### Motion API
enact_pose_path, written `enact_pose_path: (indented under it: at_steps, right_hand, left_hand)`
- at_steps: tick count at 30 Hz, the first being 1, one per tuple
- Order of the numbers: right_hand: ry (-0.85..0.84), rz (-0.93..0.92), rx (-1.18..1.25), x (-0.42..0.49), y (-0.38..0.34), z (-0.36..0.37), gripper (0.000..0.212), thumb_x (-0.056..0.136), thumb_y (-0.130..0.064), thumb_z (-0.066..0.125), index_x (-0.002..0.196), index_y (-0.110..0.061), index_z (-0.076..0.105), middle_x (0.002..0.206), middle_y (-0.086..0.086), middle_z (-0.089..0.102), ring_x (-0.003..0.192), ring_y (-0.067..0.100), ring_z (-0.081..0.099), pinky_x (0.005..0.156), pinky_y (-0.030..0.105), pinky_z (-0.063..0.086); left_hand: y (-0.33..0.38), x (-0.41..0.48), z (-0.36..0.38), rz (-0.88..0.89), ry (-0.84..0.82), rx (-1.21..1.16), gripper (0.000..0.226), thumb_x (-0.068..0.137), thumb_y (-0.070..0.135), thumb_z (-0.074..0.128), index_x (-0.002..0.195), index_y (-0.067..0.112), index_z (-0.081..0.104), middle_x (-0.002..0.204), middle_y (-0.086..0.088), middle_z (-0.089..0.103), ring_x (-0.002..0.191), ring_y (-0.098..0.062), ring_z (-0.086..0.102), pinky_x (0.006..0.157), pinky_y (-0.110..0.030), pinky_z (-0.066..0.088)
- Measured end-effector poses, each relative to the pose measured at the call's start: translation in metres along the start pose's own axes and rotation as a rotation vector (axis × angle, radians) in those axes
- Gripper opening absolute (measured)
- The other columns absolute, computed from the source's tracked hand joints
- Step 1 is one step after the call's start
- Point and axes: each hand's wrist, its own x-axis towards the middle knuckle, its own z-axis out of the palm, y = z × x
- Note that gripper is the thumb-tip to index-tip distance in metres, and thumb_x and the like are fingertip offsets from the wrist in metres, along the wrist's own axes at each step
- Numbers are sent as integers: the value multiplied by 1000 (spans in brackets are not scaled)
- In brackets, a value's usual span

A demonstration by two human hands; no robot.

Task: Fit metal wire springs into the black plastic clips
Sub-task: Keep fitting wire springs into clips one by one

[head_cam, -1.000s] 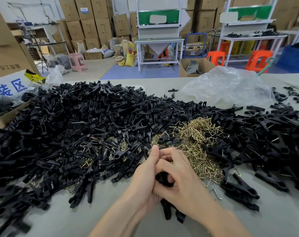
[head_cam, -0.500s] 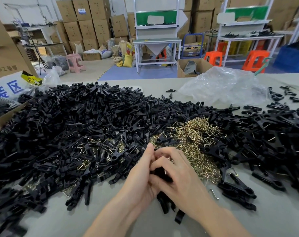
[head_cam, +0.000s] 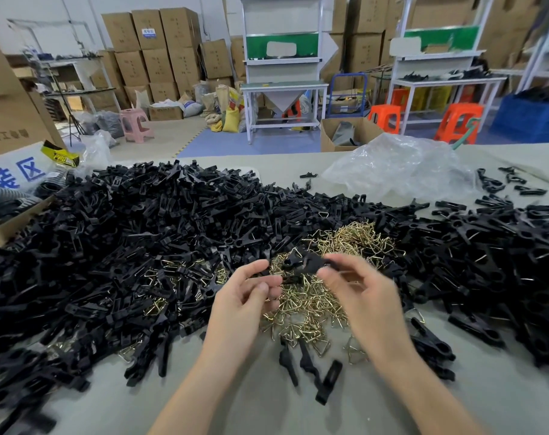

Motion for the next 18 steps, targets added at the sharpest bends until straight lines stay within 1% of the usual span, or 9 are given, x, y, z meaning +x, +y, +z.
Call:
enact_pose_path:
  at_steps: [2,4,6,8,11,12,15,16,18]
  right_hand:
    - [190,116,431,22,-12,-25,26,84,-37,68,107,-24,70,91,-9,75,81,2,67,74,17,57]
    - [336,210,966,48,-26,-56,41,88,-42,65,115,-11,66,100,-3,77,93,9,71,79,21,59]
    - [355,243,1203,64,-34,-78,61,90,-51,62,126,-2,55,114,4,76,103,14,72,83,23,58]
    - [271,260,1174,68,-32,-77,63,89,-52,62,129,-4,53,116,5,75,102,15,73,83,25,59]
    - [178,304,953,54,-19,-51,55,85,-48,65,127,-13,60,104,1,76,86,14,73,71,27,61]
    - [182,301,867,46,-12,-42,50,84,-47,65,125,-17,62,99,0,77,81,13,73,69,27,61]
    - [182,226,592,24,8,-18,32,93,-41,56,120,-28,65,88,-1,76,75,14,71,68,25,60]
    - [167,199,505,20,13,-12,27,98,-37,52,120,-28,65,86,-1,75,75,15,69,69,24,59]
    - [135,151,363,16,20,-5,23,104,-32,47,120,-29,63,85,-1,73,75,14,68,69,22,58]
  left_hand:
    - [-1,1,-3,18,26,15,29,102,-5,46,114,16,64,91,-7,77,83,-18,72,72,-25,58]
    - [-2,1,-3,35,48,50,31,103,-5,43,110,17,64,87,-7,76,78,-19,70,71,-27,57]
    - [-5,1,-3,45,66,83,34,103,-5,42,108,20,65,85,-5,75,75,-18,69,71,-31,59]
    - [-7,1,-4,68,75,130,41,104,-2,42,104,30,66,83,-2,74,74,-17,69,69,-33,59]
    - [-9,1,-9,116,93,236,49,105,5,41,97,46,65,72,4,69,68,-14,66,66,-33,57]
    - [-9,2,-12,140,117,266,48,106,6,40,97,47,64,68,5,66,65,-12,64,65,-32,56]
    - [-10,5,-21,216,212,381,38,107,13,40,100,44,61,64,9,61,57,-2,56,56,-15,47]
    - [-10,7,-24,235,235,433,34,107,15,39,102,43,58,67,11,62,55,-2,55,54,-14,46]
    - [-12,10,-29,259,272,564,25,106,22,39,110,41,54,72,13,63,55,-6,56,49,-21,46]
